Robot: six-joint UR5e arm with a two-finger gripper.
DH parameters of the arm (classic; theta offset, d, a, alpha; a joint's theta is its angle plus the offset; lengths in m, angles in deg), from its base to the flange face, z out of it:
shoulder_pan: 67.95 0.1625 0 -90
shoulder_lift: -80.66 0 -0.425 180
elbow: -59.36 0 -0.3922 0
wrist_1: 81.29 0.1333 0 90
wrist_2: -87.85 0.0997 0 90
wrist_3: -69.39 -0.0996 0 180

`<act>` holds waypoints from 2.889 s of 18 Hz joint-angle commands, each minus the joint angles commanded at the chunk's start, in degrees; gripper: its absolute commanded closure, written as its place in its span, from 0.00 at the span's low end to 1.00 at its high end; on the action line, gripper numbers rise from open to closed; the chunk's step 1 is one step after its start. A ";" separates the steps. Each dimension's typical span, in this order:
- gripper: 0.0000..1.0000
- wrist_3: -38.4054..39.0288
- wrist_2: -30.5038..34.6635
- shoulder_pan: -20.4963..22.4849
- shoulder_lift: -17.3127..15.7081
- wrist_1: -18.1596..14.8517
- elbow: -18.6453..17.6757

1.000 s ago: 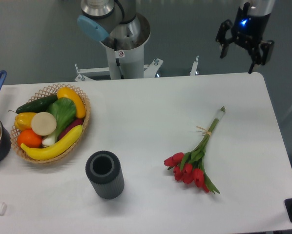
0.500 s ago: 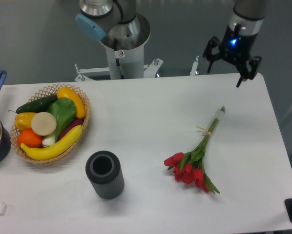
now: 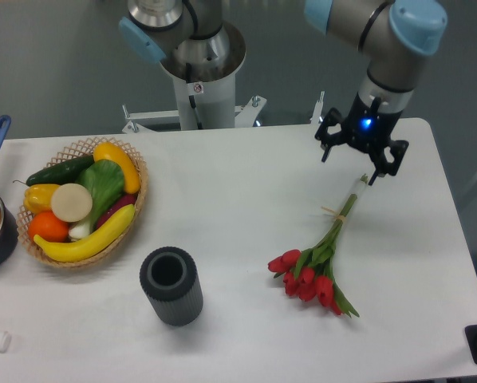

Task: Pick up the flowers from the table
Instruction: 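Lower the open gripper over the tulip stems near the twine, then close the gripper around the tulip stems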

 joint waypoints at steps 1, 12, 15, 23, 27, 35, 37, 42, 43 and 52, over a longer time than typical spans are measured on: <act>0.00 0.09 0.17 -0.09 0.88 0.00 0.00; 0.00 0.35 -0.09 -2.37 8.27 8.86 -0.79; 0.00 0.61 -0.70 -2.55 10.11 13.18 -1.14; 0.00 3.60 -3.69 -4.22 13.37 16.96 -1.40; 0.00 3.69 -3.52 -4.31 13.98 17.05 -1.67; 0.00 3.43 -3.25 -4.48 15.04 19.77 -2.98; 0.00 3.43 -3.16 -4.48 15.04 20.04 -3.34; 0.00 3.43 -0.80 -5.54 15.74 20.39 -3.69; 0.00 3.43 -0.53 -5.71 15.92 20.65 -3.60; 0.03 3.60 -0.53 -5.89 16.53 21.09 -3.69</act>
